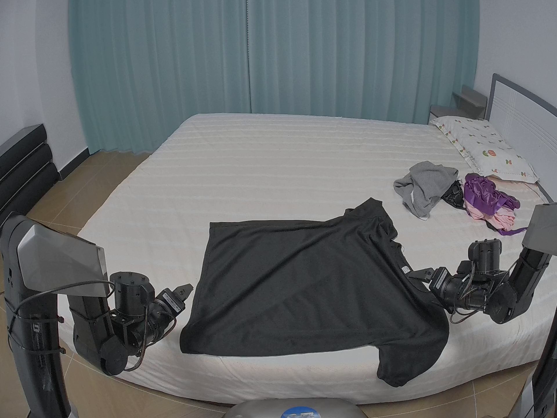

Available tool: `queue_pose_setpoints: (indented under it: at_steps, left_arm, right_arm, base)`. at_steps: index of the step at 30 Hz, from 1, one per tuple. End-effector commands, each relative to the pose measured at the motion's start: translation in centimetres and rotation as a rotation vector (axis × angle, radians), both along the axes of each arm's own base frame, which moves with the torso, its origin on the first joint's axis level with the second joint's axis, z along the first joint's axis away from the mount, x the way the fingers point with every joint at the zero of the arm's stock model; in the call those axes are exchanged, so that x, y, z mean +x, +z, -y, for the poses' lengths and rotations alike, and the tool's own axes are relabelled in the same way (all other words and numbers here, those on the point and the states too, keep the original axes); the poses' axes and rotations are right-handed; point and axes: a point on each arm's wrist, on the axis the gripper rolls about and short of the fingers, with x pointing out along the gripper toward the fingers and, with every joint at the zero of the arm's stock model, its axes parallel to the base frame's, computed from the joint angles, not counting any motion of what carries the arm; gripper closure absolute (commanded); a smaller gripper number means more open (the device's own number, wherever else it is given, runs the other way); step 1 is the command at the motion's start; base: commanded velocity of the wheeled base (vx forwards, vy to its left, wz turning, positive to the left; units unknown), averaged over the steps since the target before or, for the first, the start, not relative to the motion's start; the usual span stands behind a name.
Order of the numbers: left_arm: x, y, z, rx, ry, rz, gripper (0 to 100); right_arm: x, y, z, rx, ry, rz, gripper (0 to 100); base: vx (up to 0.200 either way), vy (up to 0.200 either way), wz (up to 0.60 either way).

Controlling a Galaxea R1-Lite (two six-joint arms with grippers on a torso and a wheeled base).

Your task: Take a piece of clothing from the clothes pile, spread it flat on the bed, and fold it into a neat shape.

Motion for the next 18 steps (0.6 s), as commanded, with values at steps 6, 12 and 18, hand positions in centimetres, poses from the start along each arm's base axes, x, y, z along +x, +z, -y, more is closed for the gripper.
queue_pose_setpoints:
  at_steps: [6,12,18]
  left_arm:
    - [-0.05,-0.24,-0.28,0.003,0.008,-0.011,0]
    - [0.28,-0.16,-0.2,0.0,0.008,0.001,0]
    - [0.51,0.08,-0.04,-0.005,0.004,0.016,0]
  right_arm:
    - [-0.02,-0.16,-0.03,0.0,0.002,-0.006,0]
    - [-0.02,-0.16,-0.03,0.0,0.002,-0.006,0]
    - [-0.02,-0.3,-0.07,0.001,0.002,-0.011,0]
  base:
    - [0.2,0.0,0.0]
    - [0.1,0.0,0.0]
    - [0.0,0.0,0.0]
